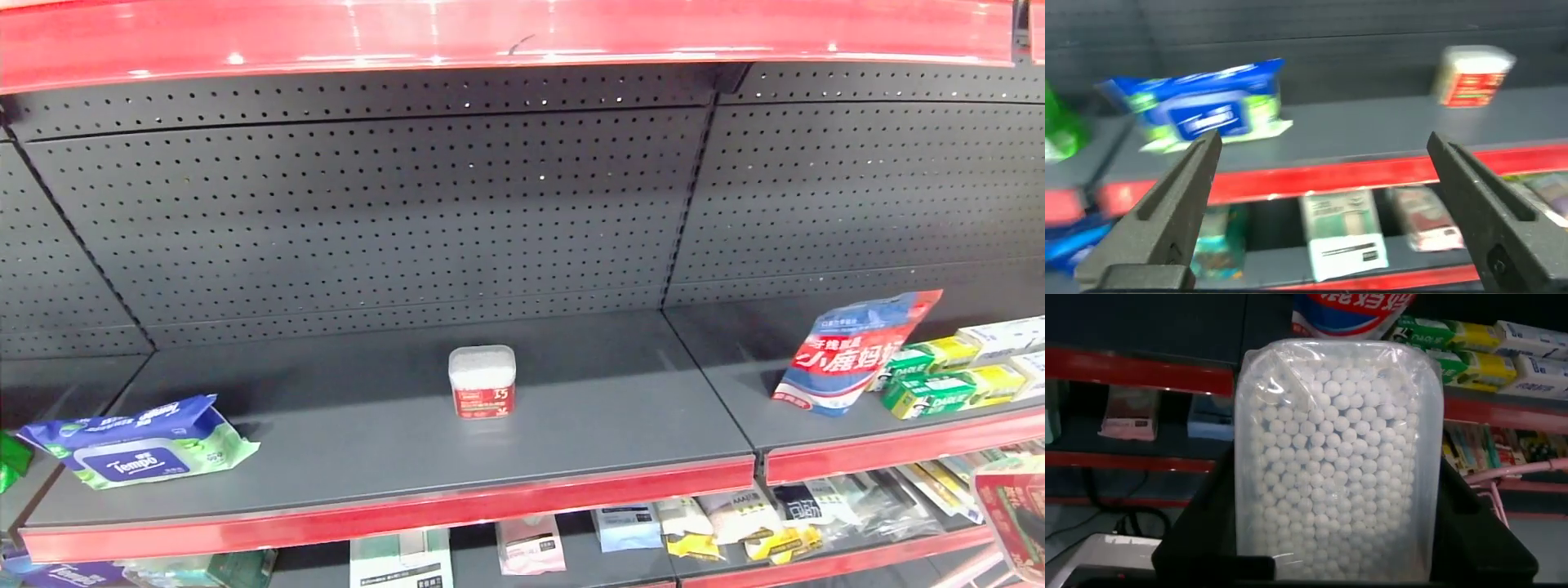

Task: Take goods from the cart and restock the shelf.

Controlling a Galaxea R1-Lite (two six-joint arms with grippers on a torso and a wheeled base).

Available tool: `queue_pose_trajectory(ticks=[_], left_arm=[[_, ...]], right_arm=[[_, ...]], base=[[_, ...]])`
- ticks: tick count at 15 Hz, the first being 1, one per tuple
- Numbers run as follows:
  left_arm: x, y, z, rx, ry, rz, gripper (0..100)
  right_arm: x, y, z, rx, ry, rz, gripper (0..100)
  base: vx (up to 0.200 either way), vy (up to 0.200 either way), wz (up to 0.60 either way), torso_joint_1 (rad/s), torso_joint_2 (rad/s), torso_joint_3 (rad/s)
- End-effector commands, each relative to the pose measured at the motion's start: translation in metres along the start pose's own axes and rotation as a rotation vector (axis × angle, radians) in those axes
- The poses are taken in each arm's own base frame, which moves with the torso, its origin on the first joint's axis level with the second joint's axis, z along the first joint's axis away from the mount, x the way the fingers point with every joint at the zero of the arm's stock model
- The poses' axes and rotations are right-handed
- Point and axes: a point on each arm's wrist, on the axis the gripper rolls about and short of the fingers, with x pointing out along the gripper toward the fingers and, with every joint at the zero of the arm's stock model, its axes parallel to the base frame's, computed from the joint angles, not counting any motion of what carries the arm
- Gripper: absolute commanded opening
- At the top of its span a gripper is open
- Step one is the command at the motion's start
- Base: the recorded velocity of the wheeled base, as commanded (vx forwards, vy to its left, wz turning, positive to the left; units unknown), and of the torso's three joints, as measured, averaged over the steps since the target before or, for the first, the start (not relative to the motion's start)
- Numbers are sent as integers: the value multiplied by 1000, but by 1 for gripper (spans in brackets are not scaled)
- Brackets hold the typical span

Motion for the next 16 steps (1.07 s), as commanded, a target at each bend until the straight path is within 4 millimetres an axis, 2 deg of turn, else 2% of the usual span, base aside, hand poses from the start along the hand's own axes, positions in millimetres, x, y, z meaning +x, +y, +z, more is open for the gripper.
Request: queue_pose_trajectory(ticks=[1, 5, 7, 10, 11, 12, 13, 14, 15, 16], left_arm=[[0, 0, 0, 0, 1, 0, 100], [1, 0, 0, 0, 16, -1, 100], [2, 0, 1, 0, 21, -12, 100], [4, 0, 2, 1, 58, -5, 100], [5, 0, 16, -5, 49, -6, 100], [26, 0, 78, -77, 102, -1, 100], [45, 0, 103, -176, 141, 9, 100], [67, 1, 118, -193, 186, 19, 100], [97, 1, 122, -125, 260, 21, 100], [110, 1, 119, -55, 285, 10, 100]], right_arm=[[-15, 3, -12, 12, -66, -41, 0], [-38, 7, -24, 26, -201, -99, 0], [-45, 10, -30, 66, -252, -108, 0], [-49, 16, -49, 73, -292, -125, 0], [-49, 16, -49, 73, -290, -127, 0], [-48, 15, -46, 77, -285, -114, 0], [-46, 13, -42, 87, -272, -112, 0], [-45, 13, -41, 101, -265, -116, 0], [-43, 14, -44, 120, -255, -111, 0], [-40, 16, -50, 123, -236, -108, 0]], base=[[0, 0, 0, 0, 0, 0], [0, 0, 0, 0, 0, 0], [0, 0, 0, 0, 0, 0], [0, 0, 0, 0, 0, 0], [0, 0, 0, 0, 0, 0], [0, 0, 0, 0, 0, 0], [0, 0, 0, 0, 0, 0], [0, 0, 0, 0, 0, 0], [0, 0, 0, 0, 0, 0], [0, 0, 0, 0, 0, 0]])
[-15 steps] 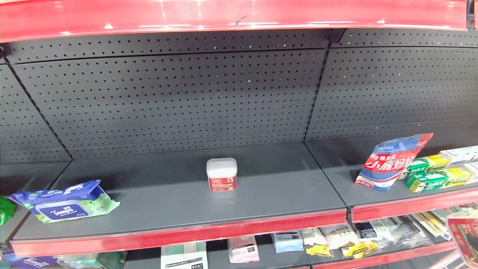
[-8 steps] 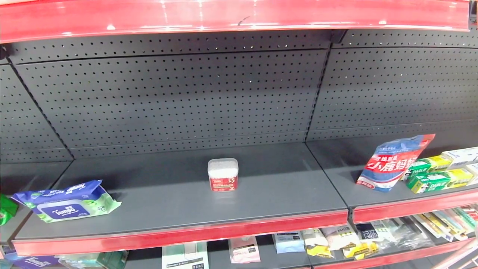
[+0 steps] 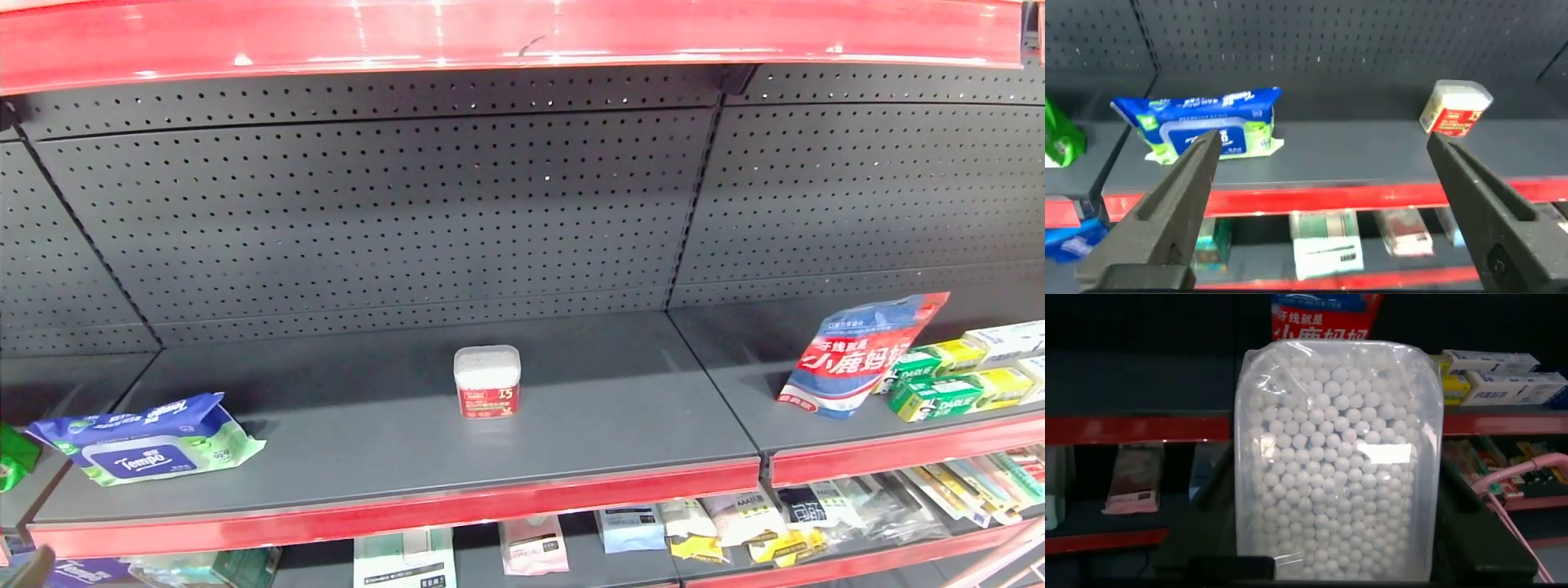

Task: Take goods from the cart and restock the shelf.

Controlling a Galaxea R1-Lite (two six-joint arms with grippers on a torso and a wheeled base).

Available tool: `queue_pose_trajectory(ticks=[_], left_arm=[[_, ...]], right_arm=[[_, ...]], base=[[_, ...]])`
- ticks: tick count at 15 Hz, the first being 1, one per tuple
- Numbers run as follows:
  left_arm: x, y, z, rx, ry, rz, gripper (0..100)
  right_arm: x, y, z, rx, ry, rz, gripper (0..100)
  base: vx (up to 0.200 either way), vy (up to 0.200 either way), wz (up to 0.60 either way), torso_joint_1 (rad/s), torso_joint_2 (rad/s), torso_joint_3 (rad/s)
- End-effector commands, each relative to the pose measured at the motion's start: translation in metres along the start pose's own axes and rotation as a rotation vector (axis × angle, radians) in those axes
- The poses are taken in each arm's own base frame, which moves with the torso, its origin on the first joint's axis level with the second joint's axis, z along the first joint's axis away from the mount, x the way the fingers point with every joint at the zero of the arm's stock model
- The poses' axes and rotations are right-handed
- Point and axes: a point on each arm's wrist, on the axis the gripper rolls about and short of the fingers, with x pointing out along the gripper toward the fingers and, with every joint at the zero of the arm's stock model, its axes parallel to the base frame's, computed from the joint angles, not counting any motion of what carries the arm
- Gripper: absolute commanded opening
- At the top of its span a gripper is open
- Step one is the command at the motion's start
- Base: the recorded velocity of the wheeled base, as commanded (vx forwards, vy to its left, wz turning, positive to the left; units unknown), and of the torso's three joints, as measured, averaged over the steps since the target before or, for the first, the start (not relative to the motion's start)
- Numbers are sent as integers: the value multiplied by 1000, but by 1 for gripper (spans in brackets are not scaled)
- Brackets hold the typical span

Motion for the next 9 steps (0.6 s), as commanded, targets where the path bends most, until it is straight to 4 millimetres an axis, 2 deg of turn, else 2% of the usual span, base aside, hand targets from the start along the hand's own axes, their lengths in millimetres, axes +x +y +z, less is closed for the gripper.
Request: queue_pose_trajectory(ticks=[1, 3, 5, 6, 7, 8, 9], left_arm=[[93, -4, 46, 118, 241, 4, 100], [126, -5, 47, 155, 308, -61, 100], [154, -9, 47, 136, 361, -231, 100], [154, -9, 47, 136, 361, -231, 100], [183, -13, 41, 185, 411, -444, 100], [205, -15, 26, 281, 448, -587, 100], [212, -15, 19, 300, 465, -645, 100]], right_arm=[[3, 3, -15, 1, 35, 10, 0], [0, 4, -24, -4, 27, -7, 0], [1, 4, -24, -4, 40, -8, 0], [1, 4, -24, -4, 40, -8, 0], [5, 4, -23, -5, 86, -12, 0], [7, 3, -22, -10, 104, -35, 0], [7, 3, -21, -13, 101, -44, 0]], base=[[0, 0, 0, 0, 0, 0], [0, 0, 0, 0, 0, 0], [0, 0, 0, 0, 0, 0], [0, 0, 0, 0, 0, 0], [0, 0, 0, 0, 0, 0], [0, 0, 0, 0, 0, 0], [0, 0, 0, 0, 0, 0]])
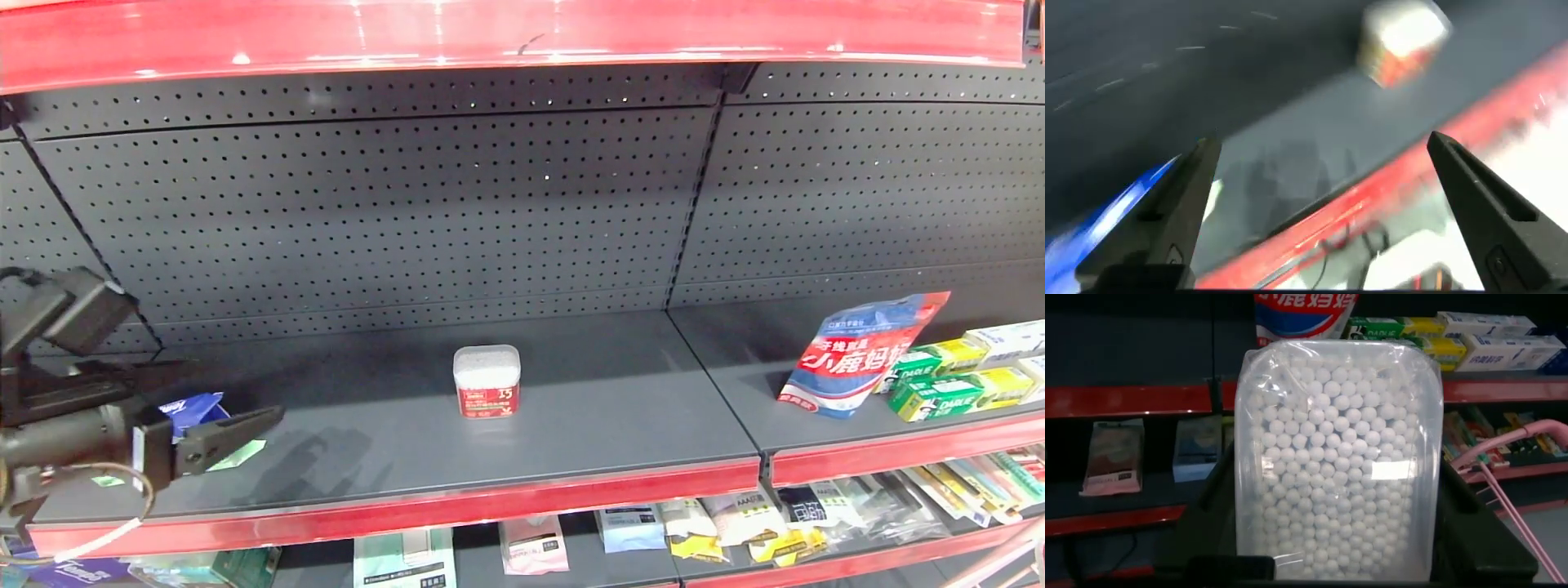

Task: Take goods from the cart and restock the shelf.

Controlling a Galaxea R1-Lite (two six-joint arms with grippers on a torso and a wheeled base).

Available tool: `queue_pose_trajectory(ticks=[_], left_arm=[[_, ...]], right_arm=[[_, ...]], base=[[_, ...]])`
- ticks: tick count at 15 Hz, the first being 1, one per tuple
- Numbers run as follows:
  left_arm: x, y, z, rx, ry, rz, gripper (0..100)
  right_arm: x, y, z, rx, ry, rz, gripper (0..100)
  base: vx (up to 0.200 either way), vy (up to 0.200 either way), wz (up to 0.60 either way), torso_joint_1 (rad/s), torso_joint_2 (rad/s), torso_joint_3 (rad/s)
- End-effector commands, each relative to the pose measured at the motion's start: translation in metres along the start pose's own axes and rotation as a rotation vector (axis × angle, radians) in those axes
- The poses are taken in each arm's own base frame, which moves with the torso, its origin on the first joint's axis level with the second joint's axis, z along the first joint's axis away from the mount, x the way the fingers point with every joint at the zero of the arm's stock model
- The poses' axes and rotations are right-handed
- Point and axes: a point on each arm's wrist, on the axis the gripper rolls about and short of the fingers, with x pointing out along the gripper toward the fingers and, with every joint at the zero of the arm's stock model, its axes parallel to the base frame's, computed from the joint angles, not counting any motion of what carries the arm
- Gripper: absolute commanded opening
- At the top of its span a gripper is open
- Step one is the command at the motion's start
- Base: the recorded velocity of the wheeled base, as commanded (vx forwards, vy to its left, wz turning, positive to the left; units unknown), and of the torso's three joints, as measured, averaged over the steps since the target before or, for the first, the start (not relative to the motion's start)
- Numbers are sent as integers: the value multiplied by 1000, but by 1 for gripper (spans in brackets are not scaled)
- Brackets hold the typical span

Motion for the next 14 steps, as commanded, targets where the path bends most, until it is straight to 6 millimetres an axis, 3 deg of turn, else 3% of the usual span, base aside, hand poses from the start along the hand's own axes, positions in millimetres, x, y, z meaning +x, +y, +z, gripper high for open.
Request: queue_pose_trajectory(ticks=[1, 4, 11, 14], left_arm=[[61, 18, -14, 62, 107, -237, 100], [90, 10, -8, 125, 94, -390, 100], [144, 24, -4, 303, 77, -451, 100], [167, 28, -4, 359, 73, -470, 100]], right_arm=[[1, -1, 2, -2, 14, -11, 0], [1, 0, -2, -3, 21, -30, 0], [-3, 4, -26, 1, 38, -10, 0], [-3, 4, -27, 28, 35, -19, 0]], base=[[0, 0, 0, 0, 0, 0], [0, 0, 0, 0, 0, 0], [0, 0, 0, 0, 0, 0], [0, 0, 0, 0, 0, 0]])
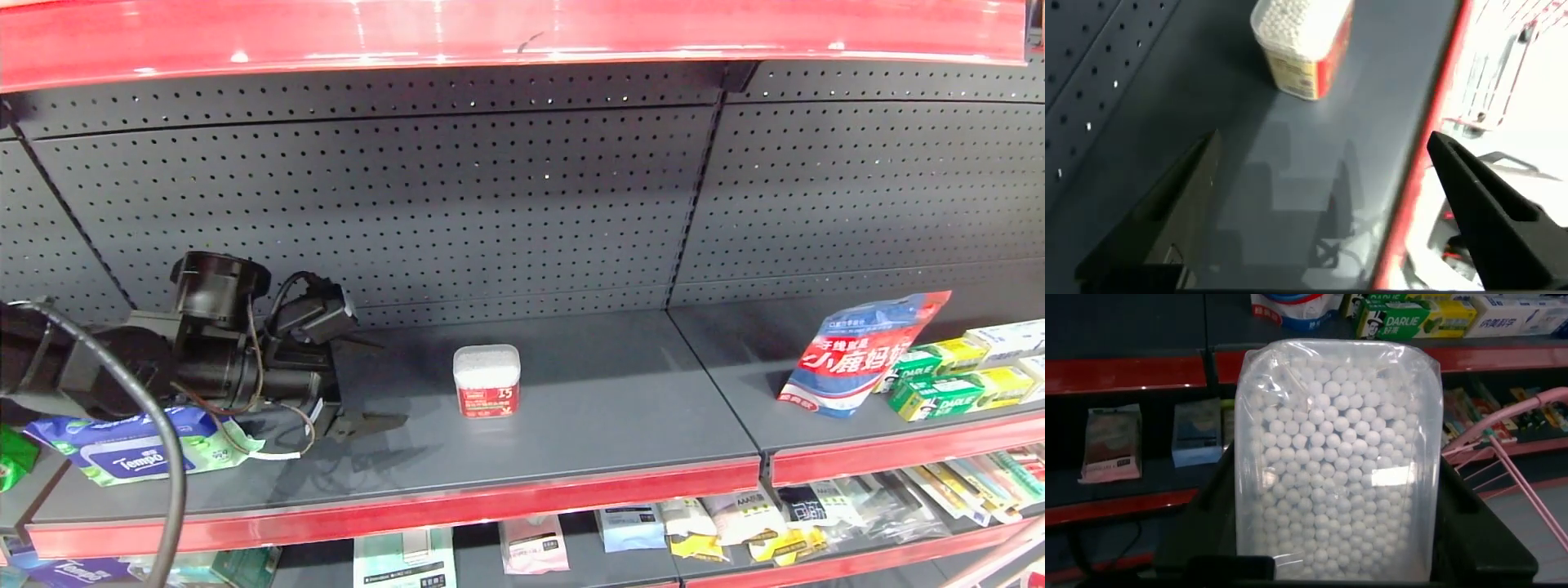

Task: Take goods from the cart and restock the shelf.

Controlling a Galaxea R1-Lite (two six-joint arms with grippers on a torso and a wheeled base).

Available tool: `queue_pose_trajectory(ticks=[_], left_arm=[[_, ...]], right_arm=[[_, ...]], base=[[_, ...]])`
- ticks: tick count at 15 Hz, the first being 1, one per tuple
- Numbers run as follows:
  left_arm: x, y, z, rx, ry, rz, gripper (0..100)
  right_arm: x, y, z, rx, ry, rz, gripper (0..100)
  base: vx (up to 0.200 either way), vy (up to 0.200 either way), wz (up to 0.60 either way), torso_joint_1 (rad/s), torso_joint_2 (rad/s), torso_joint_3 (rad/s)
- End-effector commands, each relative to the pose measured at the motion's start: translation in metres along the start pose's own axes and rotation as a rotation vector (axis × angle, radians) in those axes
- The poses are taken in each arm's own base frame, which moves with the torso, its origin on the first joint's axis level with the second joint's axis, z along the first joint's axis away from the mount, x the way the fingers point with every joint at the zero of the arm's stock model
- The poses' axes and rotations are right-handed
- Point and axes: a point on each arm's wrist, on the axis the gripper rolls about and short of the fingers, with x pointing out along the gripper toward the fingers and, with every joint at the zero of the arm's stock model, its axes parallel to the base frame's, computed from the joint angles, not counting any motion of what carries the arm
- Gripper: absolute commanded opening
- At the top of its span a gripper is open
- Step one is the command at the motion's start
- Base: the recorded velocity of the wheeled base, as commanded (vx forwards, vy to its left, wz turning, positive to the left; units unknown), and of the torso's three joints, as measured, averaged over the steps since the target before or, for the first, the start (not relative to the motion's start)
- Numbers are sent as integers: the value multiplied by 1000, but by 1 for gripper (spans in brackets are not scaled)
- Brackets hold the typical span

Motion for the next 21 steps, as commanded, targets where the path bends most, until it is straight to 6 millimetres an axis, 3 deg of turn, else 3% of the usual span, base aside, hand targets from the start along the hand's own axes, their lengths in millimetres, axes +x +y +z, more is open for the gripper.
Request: queue_pose_trajectory(ticks=[1, 5, 10, 15, 21], left_arm=[[26, 12, -5, -1, 9, -36, 100], [58, 25, 1, 10, 0, -66, 100], [77, 23, 8, 11, -3, -100, 100], [105, 36, 9, 37, -12, -105, 100], [116, 32, 8, 27, 1, -137, 100]], right_arm=[[-1, 0, -1, 5, -14, -10, 0], [-1, 0, -1, 7, -12, -33, 0], [-1, -1, -1, 6, -2, -39, 0], [0, -1, -1, 4, 5, -41, 0], [0, -1, -1, 5, 8, -42, 0]], base=[[0, 0, 0, 0, 0, 0], [0, 0, 0, 0, 0, 0], [0, 0, 0, 0, 0, 0], [0, 0, 0, 0, 0, 0], [0, 0, 0, 0, 0, 0]])
